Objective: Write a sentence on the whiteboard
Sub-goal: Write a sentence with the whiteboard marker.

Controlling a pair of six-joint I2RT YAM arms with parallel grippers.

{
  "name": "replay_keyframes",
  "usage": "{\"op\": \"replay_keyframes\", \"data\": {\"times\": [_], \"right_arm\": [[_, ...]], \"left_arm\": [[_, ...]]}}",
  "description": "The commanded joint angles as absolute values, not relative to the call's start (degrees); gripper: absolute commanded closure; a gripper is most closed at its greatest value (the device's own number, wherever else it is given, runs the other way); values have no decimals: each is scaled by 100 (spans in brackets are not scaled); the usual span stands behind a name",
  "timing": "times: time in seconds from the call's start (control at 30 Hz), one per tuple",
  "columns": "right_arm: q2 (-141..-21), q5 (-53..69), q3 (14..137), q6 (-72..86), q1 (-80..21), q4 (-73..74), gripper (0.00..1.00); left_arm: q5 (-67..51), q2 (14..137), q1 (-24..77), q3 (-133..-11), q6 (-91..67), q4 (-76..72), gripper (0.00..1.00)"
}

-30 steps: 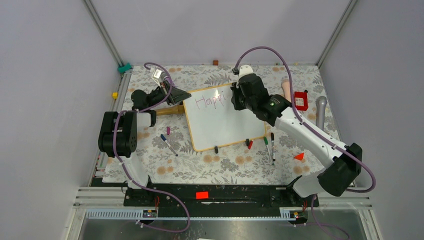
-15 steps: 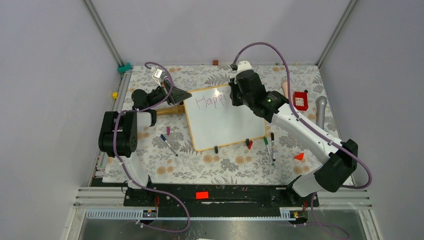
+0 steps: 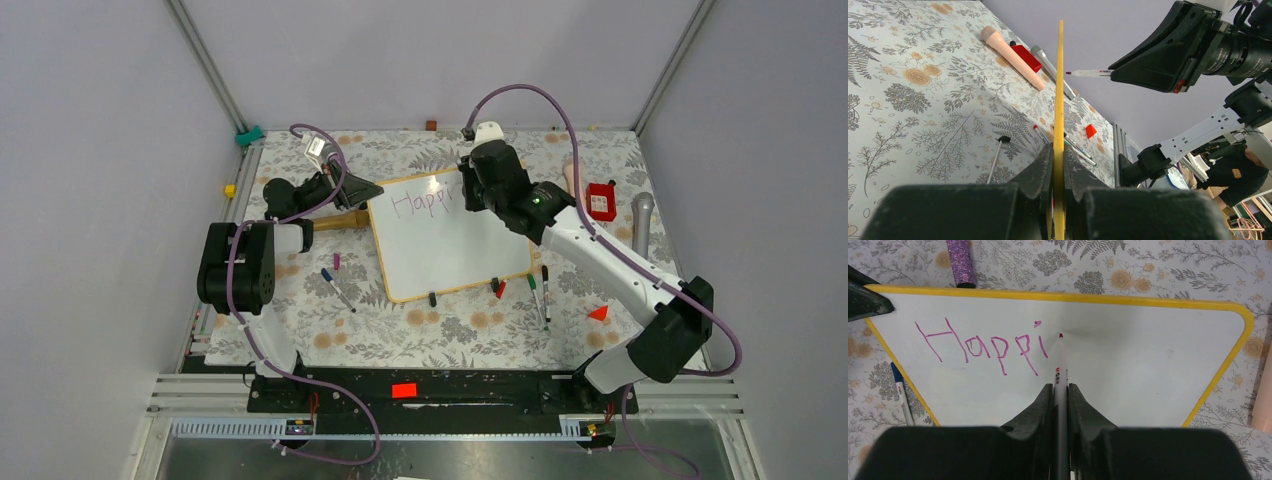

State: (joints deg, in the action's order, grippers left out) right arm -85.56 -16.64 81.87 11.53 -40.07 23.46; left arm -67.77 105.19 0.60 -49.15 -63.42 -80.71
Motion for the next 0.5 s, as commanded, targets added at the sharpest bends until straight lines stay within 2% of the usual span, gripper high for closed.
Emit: {"op": "replay_keyframes", "data": {"times": [0.0, 0.47], "right_arm": [[-8654, -1773, 8332, 1149, -3975, 2263, 100], [-8627, -1705, 8113, 1222, -3980, 2417, 100]], "left_arm": [[-7207, 10555, 176, -5011, -6152, -8428, 100], [-7186, 10562, 176, -5045, -6126, -8429, 100]]}}
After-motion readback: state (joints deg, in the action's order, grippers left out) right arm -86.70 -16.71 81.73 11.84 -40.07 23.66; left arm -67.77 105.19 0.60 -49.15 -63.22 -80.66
